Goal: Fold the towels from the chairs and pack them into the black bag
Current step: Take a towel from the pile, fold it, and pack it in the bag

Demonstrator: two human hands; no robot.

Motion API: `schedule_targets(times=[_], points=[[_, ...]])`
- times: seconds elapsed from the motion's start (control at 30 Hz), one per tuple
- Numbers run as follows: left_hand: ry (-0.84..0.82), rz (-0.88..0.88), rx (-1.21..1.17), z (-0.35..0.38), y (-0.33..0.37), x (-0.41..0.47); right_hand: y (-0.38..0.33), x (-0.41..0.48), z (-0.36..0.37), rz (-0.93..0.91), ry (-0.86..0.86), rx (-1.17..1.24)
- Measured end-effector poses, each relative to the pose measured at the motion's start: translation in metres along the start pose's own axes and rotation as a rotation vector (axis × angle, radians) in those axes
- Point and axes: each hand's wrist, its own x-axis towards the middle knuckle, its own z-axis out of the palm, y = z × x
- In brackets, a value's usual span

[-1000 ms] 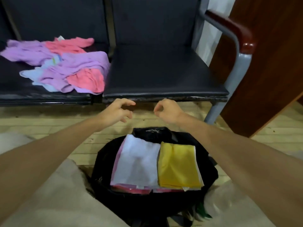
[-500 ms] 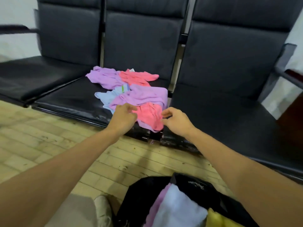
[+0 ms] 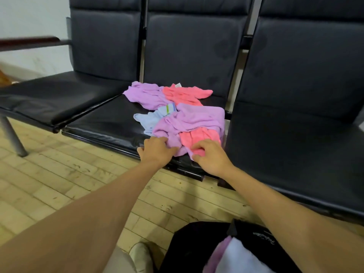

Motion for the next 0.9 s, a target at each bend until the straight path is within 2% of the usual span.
schedule_targets(times=[0.13,0.23,0.37,0.6,0.7,0.83,0.9], points=[[0.112,0.039,0.093,0.002,0.003,0.002,-0.001,-0.002,-0.006,-0.026,-0.05,-0.025],[0.189,0.017,-0.028,-0.003,0.005,0.005,-0.001,-0.005,-0.009,-0.043,-0.068,-0.028],[0.19,-0.025,-0.597,-0.02,0.009,0.001,0.0,-0.008,-0.006,-0.039,-0.061,-0.043],[0.041,-0.077,-1.232,-0.05,0.029,-0.014,-0.011,-0.011,-0.019,0.028,-0.119,0.062],[-0.064,-0.031,-1.473,-0.062,0.037,-0.021,-0.019,-0.008,-0.033,0.181,-0.078,0.322],[-0.249,0.049,-1.637,-0.065,0.039,-0.028,-0.031,-0.011,-0.051,0.454,0.052,1.037],[-0.335,0.081,-1.667,-0.068,0.042,-0.032,-0.032,-0.012,-0.056,0.51,0.04,1.25]])
